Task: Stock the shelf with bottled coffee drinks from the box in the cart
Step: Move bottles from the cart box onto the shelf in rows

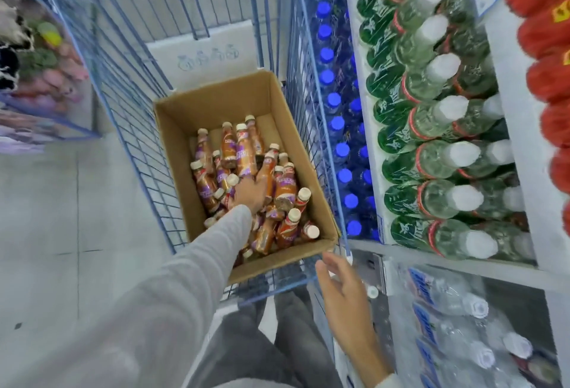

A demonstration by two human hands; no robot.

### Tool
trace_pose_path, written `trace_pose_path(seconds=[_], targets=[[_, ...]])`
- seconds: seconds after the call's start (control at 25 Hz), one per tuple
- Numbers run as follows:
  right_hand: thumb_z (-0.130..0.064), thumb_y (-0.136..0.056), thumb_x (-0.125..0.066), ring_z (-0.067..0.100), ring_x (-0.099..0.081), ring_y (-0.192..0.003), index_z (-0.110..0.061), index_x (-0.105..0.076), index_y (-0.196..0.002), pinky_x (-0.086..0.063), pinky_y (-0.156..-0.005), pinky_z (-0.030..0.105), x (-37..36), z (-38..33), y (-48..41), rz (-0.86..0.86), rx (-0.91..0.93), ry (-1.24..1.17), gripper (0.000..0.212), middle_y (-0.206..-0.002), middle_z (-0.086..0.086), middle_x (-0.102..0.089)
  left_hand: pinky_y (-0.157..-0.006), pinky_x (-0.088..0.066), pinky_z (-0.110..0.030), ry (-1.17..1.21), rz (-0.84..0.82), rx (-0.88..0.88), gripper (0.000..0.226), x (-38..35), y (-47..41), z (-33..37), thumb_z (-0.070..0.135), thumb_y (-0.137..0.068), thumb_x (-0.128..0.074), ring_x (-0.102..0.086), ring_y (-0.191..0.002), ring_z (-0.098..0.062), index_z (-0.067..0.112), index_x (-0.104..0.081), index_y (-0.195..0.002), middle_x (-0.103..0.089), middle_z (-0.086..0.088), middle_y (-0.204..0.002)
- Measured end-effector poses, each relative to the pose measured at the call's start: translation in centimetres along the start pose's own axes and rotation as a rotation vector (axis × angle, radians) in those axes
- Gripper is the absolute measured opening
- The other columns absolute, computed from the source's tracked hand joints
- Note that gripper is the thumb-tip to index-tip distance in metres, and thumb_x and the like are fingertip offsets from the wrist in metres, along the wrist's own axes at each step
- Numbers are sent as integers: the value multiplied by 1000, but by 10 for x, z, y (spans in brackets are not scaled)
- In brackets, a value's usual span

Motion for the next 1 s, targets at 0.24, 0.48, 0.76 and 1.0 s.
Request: trace_pose_path(seconds=[0.24,0.48,0.76,1.0], targets=[[-65,-92,-52,-4,-58,-115,-49,-62,-118,-47,-103,30,13,1,-25,9,-51,-10,32,-122,-28,-62,-118,-31,-51,-403,77,16,74,-43,-52,-2,54,-104,-45,-38,-142,-45,-5,-38,-148,-42,-29,-153],[-56,-98,-55,-6,-56,-118,-46,-61,-122,-45,-99,23,10,-28,-57,-33,24,-10,27,-124,-25,-63,-109,-43,-45,-143,-15,3,67,-29,-37,-2,54,-101,-52,-55,-128,-40,2,-51,-143,-58,-20,-142],[-47,-98,-57,19,-56,-126,-25,-49,-140,-48,-105,44,-42,-64,-149,-71,64,218,48,-137,-2,-58,-101,-54,-42,511,-47,93,73,43,59,-59,47,-81,-84,-70,-113,-19,18,-53,-140,-70,0,-126],[-53,-91,-55,38,-47,-136,-5,-31,-151,-38,-112,47,-115,-74,-251,-146,-110,571,80,-152,18,-45,-89,-61,-38,684,6,110,77,83,116,-92,55,-65,-87,-75,-104,-15,25,-63,-131,-77,8,-115]])
Point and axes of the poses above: each hand's wrist, its own y-axis away from the middle knuckle, its own x-axis out of the back of the hand, z = x × y, the point moved 3 cm from there along -y, towards the middle knuckle
